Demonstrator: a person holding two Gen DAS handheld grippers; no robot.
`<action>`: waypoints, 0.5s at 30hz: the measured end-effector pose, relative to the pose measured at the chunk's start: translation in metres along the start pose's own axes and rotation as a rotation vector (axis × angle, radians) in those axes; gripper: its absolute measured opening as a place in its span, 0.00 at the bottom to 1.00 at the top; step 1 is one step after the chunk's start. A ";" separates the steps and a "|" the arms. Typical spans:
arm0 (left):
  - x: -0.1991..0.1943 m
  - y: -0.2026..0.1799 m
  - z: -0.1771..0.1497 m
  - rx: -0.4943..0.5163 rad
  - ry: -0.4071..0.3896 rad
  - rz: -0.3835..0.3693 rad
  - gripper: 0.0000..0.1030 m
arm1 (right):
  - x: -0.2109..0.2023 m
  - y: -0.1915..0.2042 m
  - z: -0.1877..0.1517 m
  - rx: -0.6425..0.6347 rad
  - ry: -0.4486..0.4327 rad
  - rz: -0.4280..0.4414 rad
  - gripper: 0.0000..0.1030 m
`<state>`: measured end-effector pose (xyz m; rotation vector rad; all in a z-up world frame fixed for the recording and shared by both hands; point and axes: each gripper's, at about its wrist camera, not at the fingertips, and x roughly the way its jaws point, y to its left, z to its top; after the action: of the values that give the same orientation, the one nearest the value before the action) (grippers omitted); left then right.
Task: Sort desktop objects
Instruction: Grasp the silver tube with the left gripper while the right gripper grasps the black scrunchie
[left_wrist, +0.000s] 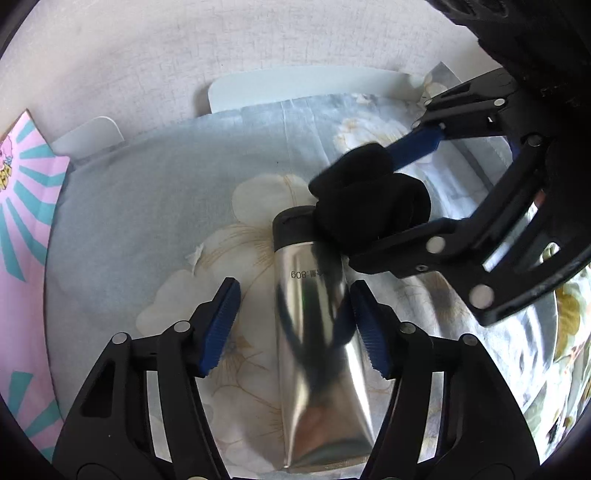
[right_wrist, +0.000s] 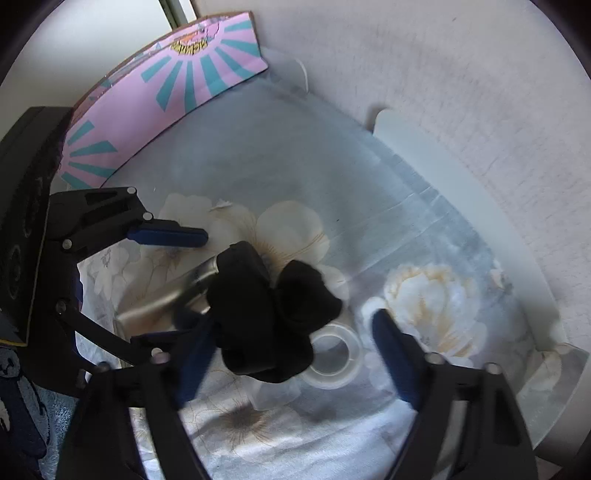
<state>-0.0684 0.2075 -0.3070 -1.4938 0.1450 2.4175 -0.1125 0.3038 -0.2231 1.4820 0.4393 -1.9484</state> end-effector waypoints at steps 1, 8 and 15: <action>-0.001 0.000 0.000 0.004 0.003 -0.003 0.49 | 0.002 0.000 0.000 -0.002 0.011 0.011 0.62; -0.005 0.006 0.001 0.002 0.015 -0.018 0.35 | 0.000 -0.004 0.003 0.003 -0.006 0.029 0.18; -0.019 0.019 0.004 -0.027 0.015 -0.023 0.35 | -0.012 -0.007 0.001 0.038 -0.044 0.016 0.15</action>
<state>-0.0697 0.1868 -0.2892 -1.5167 0.0976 2.4003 -0.1161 0.3119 -0.2123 1.4592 0.3717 -1.9826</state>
